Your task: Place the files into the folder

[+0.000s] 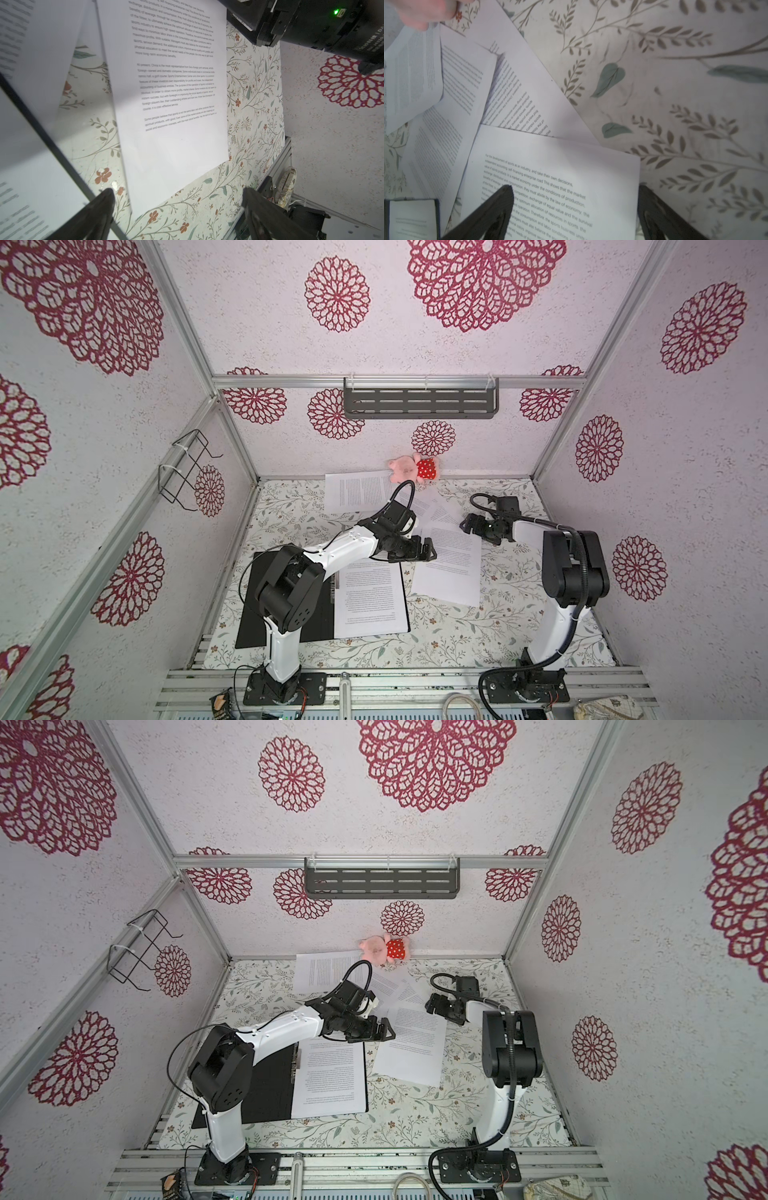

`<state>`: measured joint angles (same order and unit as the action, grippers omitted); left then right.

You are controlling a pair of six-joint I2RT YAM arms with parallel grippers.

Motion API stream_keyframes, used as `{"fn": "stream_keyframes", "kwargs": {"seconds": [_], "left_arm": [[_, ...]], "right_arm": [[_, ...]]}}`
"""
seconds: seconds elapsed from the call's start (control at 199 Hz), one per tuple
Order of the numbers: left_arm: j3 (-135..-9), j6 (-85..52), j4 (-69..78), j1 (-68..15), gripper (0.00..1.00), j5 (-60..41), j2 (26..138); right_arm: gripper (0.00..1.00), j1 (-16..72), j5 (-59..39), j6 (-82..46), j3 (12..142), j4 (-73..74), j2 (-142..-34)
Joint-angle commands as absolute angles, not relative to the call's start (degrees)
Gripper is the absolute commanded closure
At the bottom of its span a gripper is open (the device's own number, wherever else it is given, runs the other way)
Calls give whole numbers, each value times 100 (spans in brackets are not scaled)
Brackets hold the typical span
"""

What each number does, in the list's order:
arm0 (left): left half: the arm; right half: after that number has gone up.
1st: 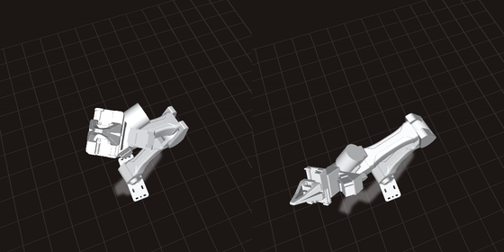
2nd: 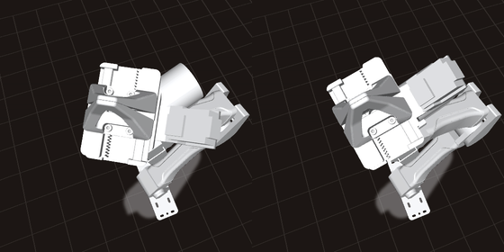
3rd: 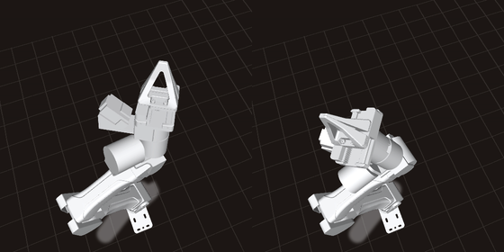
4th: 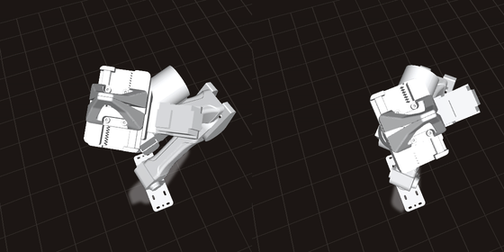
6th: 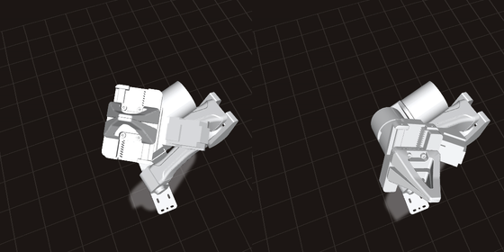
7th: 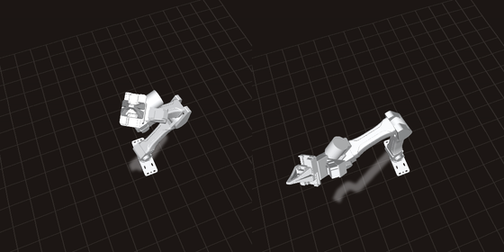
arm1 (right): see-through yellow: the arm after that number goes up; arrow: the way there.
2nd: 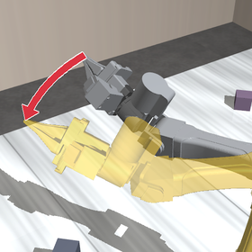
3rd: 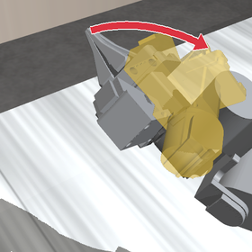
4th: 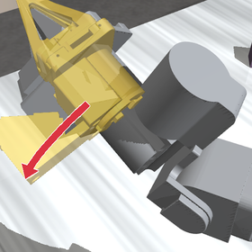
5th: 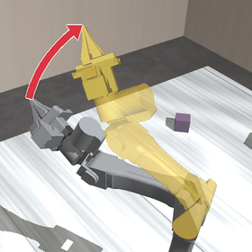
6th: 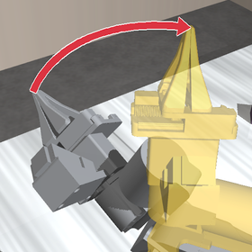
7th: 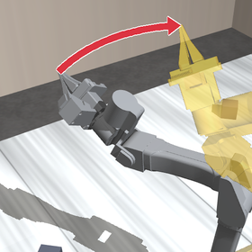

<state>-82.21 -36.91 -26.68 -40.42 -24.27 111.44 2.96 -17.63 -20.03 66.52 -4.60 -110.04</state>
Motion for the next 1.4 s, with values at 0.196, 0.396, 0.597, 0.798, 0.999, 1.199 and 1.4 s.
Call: {"fn": "stream_keyframes", "kwargs": {"seconds": [0.196,0.396,0.597,0.798,0.999,1.199,1.4], "left_arm": [[-8559,-3669,-2602,-4408,1,-2696,11872],[-8596,-3686,-2593,-4434,1,-2788,12220],[-8545,-3675,-2597,-4446,1,-2812,12396],[-8381,-3674,-2574,-4465,1,-2795,12507],[-8253,-3699,-2505,-4469,1,-2770,12507],[-8235,-3691,-2498,-4465,1,-2760,12529],[-8235,-3687,-2501,-4465,1,-2760,12556]], "right_arm": [[5,198,-2324,-2144,6113,-960,-10739],[6,93,-2524,-2239,5982,-840,-10733],[7,40,-2737,-2316,5885,-758,-10700],[7,-53,-3148,-2368,5779,-653,-10596],[7,-53,-3418,-2466,5521,-494,-10447],[8,-45,-3660,-2740,4956,-160,-10083],[9,-16,-3880,-3015,4314,105,-9581]]}}
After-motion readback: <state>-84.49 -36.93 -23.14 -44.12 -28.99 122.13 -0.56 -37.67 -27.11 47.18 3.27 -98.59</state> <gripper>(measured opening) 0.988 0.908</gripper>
